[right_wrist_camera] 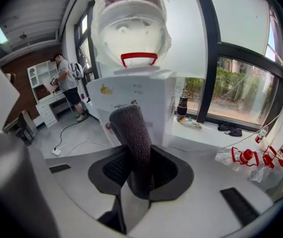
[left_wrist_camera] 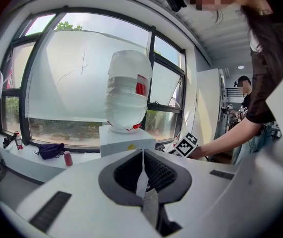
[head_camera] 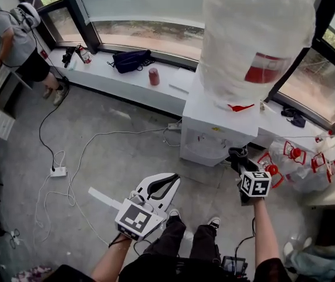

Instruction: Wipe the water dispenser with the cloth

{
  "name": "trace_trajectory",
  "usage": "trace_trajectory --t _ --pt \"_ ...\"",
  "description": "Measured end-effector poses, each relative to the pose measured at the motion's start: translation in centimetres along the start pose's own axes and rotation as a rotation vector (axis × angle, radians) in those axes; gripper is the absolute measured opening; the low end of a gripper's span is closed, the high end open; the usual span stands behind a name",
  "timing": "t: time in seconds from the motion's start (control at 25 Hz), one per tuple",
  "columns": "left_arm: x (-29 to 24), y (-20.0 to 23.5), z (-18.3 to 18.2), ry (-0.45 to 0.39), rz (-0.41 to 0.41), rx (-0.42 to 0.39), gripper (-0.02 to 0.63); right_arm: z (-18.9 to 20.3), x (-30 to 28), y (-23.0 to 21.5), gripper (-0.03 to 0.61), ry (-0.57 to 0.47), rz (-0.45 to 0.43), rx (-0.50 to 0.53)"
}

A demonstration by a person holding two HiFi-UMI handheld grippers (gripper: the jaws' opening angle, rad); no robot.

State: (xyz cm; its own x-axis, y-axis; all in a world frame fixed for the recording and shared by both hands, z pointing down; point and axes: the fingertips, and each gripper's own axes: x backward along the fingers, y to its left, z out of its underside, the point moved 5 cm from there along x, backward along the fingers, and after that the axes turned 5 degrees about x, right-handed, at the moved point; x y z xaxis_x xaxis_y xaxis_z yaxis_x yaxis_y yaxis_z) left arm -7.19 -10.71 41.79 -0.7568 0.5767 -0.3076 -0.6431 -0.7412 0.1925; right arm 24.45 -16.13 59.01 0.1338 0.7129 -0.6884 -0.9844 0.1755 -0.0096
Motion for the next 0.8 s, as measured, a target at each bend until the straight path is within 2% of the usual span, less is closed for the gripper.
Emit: trace_trajectory --t 0.12,0.32,0.52,0.8 --pt "0.1 1.0 1.3 -0.006 -0.032 0.008 0.021 1.6 -1.8 3.5 0.106 0.020 -0.077 0.026" --pt "0.6 3.2 4.6 0.039 -0.069 -0.025 0.021 3.0 -6.0 9.3 0.106 0.055 -0.164 0.072" --pt "0.9 5.2 6.7 0.085 -0.096 -0.040 0.021 3.6 -11.0 13.8 0.106 0.076 -0.192 0.060" --pt "0.2 6.2 7.4 0.076 -0.080 -0.114 0.021 3.1 -17.5 17.4 0.104 0.063 -0.197 -0.005"
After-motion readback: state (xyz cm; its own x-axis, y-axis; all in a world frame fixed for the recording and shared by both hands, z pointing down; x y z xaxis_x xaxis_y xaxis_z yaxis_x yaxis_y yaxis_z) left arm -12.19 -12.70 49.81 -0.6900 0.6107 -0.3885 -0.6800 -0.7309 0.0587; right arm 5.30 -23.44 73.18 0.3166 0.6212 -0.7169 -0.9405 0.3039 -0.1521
